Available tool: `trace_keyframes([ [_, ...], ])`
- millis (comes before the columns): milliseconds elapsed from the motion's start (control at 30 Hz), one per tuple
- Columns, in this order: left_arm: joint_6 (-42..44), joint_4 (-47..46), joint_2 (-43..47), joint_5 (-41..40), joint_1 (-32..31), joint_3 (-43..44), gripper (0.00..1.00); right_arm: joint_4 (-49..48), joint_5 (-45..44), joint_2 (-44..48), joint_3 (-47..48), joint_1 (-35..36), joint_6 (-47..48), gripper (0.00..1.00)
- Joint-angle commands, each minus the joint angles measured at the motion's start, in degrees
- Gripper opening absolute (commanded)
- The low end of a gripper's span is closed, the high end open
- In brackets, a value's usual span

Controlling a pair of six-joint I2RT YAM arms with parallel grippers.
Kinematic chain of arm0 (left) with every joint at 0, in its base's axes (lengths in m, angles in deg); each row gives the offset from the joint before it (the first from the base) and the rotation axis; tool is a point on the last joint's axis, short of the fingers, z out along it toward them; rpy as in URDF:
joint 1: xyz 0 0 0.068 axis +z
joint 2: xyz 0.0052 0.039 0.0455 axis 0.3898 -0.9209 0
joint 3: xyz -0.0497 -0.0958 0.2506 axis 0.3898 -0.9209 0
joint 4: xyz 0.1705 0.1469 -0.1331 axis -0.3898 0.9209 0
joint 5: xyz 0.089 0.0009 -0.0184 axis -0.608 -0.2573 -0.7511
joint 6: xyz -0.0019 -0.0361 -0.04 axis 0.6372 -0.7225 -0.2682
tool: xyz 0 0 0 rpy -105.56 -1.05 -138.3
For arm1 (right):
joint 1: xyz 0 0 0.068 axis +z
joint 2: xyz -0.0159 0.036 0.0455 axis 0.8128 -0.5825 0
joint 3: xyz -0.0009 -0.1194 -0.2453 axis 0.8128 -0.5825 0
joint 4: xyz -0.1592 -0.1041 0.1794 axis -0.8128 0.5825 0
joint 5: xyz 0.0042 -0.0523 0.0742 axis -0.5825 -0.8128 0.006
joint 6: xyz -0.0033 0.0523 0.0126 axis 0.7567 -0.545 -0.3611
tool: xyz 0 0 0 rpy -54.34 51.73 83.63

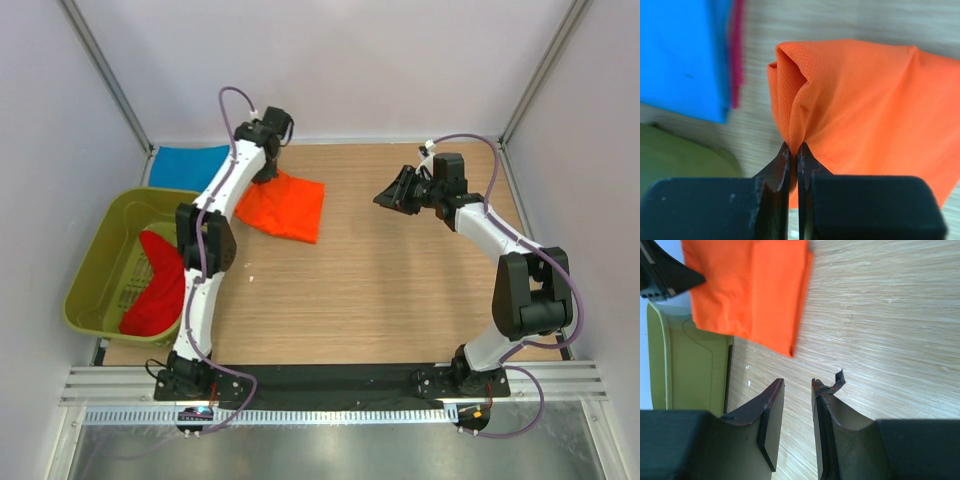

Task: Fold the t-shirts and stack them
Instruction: Neatly place the folded tshirt to the corner

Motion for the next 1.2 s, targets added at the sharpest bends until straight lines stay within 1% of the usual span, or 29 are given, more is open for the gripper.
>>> trace_keyframes([
  [0,8.97,-0.37,2.26,-1.53,5.68,4.26,0.0,-1.87,-0.42,2.29,-0.07,-0.27,0.25,0.36],
  [200,15.68,-5.46,5.52,-0.04,10.61,5.66,0.0,-2.57,-0.42,1.24,0.72,-0.27,0.69,0.36],
  [333,19.63,-7.92,6.57,1.72,12.9,7.51,0.0,-0.56,-0.51,0.8,1.95,-0.19,1.92,0.36],
  [367,22.25,-8.28,6.92,1.81,13.16,7.77,0.0,-0.12,-0.68,1.06,2.3,-0.19,2.62,0.36],
  [500,24.56,-10.47,9.29,3.92,14.22,8.66,0.0,0.06,-1.39,1.5,2.56,-0.36,3.24,0.37],
  [633,26.75,-11.8,10.44,2.78,15.8,9.7,0.0,0.76,-0.77,1.5,3.44,-0.36,3.33,0.38],
  [667,26.5,-11.8,10.7,2.26,17.11,9.8,0.0,0.94,-0.86,1.59,3.62,-0.45,3.5,0.38],
  [833,27.63,-12.32,12.37,6.02,21.25,10.67,0.0,1.47,-1.56,2.21,3.71,-0.89,3.94,0.39],
  [867,27.98,-12.85,12.55,6.99,23.69,10.24,0.0,1.12,-1.39,2.21,3.71,-0.98,3.77,0.39],
  [900,28.07,-13.72,12.46,9.0,24.76,9.72,0.0,0.86,-1.04,2.29,3.71,-0.98,3.68,0.39],
  [967,28.6,-17.14,11.76,10.5,27.39,8.31,0.0,0.59,-1.03,2.03,3.62,-0.98,3.68,0.39],
  [1000,28.78,-18.81,11.41,11.73,28.01,5.95,0.0,0.68,-1.03,2.03,3.45,-0.98,3.51,0.4],
  [1033,29.13,-23.0,10.97,14.53,28.54,4.19,0.0,0.85,-1.03,1.86,3.44,-0.98,3.68,0.4],
  [1067,29.48,-24.79,9.49,15.6,29.42,3.04,0.0,1.03,-0.95,1.59,3.44,-1.15,3.51,0.4],
  [1167,30.1,-27.78,5.71,13.86,30.91,3.56,0.0,0.94,-0.25,1.06,3.71,-1.15,3.07,0.41],
])
